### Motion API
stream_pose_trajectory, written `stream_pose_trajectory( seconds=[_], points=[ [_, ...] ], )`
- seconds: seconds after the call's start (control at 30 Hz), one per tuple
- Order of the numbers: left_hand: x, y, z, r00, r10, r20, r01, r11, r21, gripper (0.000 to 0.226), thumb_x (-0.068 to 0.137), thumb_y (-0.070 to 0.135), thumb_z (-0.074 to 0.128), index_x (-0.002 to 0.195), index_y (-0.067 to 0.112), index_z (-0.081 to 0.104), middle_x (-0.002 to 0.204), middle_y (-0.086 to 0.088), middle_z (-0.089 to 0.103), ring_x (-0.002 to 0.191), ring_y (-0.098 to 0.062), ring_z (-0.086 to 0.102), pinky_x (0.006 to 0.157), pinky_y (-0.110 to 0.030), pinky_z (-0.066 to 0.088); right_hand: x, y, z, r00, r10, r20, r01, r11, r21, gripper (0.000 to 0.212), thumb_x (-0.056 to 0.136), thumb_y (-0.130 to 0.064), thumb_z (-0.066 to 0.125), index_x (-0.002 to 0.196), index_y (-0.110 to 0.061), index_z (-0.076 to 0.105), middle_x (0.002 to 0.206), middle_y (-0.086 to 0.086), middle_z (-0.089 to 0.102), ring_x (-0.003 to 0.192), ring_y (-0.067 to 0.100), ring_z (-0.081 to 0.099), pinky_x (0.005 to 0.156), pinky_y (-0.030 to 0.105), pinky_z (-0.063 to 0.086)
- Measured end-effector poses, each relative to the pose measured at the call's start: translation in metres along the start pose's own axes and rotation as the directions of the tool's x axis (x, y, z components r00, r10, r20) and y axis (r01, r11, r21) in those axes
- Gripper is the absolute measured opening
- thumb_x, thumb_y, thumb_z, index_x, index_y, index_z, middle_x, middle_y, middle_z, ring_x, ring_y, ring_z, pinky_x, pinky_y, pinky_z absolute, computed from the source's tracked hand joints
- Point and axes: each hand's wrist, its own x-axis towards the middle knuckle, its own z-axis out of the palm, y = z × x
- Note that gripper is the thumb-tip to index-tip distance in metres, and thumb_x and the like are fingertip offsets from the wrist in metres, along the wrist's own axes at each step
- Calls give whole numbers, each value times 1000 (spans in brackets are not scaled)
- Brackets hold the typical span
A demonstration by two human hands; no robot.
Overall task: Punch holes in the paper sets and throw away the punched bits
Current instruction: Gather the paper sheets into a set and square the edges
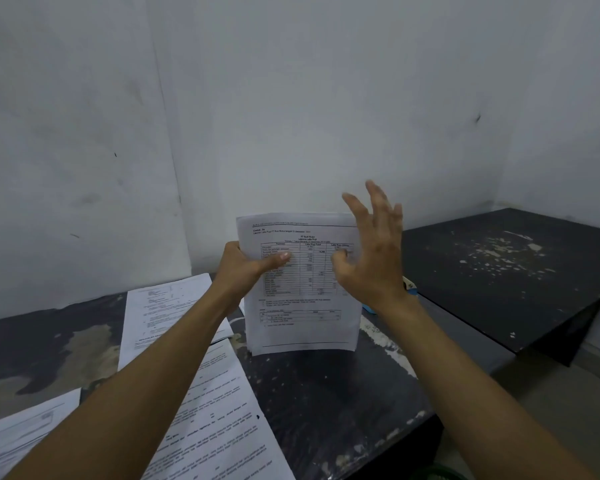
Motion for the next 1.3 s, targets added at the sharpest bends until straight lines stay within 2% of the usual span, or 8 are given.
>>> stream_pose_trajectory(
  seconds=[0.1,0.33,0.8,1.03,1.13,1.2,1.23,1.3],
  points=[
    [2,0,1,1000,3,-8,-3,1000,12,49,66,43,84,108,21,72,101,0,77,88,-22,74,74,-39,62,4,-4,0,996,-84,30,87,991,-97,72,73,-29,60,143,-19,50,163,11,25,153,26,14,121,60,5],
    [0,3,-1,1000,13,-16,-13,1000,4,40,62,47,83,96,30,73,90,11,77,78,-12,74,58,-21,57,4,-7,0,992,-125,25,127,950,-284,79,72,-38,57,147,-19,47,164,13,21,154,28,10,121,61,-4],
    [1,4,-2,999,48,-19,-48,999,5,33,63,49,85,91,34,75,92,11,77,80,-11,75,58,-20,57,9,-10,0,982,-166,86,184,935,-303,70,72,-32,61,140,-19,51,161,12,30,153,27,16,120,61,-4],
    [0,6,0,998,68,-1,-68,997,-27,29,64,46,86,88,35,77,92,10,78,80,-11,75,58,-18,56,6,-3,1,984,-155,84,172,952,-252,74,74,-33,60,145,-21,47,163,10,25,153,24,13,121,60,-5],
    [1,6,1,997,72,-22,-72,997,-13,34,65,44,85,94,29,76,92,10,78,80,-11,75,58,-18,56,2,3,3,998,-65,13,66,990,-121,81,73,-29,60,150,-19,36,164,6,21,153,20,15,122,56,-3],
    [2,6,2,997,70,-33,-71,997,-9,35,65,44,84,95,29,75,91,11,78,79,-11,74,58,-18,56,-5,9,7,987,163,-1,-162,975,151,89,75,-21,64,153,-23,23,162,-1,23,149,18,24,122,56,13],
    [1,6,3,997,70,-37,-70,998,-4,35,65,45,84,95,30,74,90,12,77,79,-10,74,57,-17,56,-9,12,8,952,302,40,-299,902,311,94,76,-17,68,154,-28,16,159,-3,26,144,19,32,118,54,29],
    [0,5,3,997,61,-49,-61,998,9,35,64,47,83,95,31,73,90,11,77,78,-11,74,57,-18,56,-17,19,12,866,480,140,-482,728,488,100,78,-13,73,153,-35,12,151,-4,34,132,20,45,99,39,53]
  ],
)
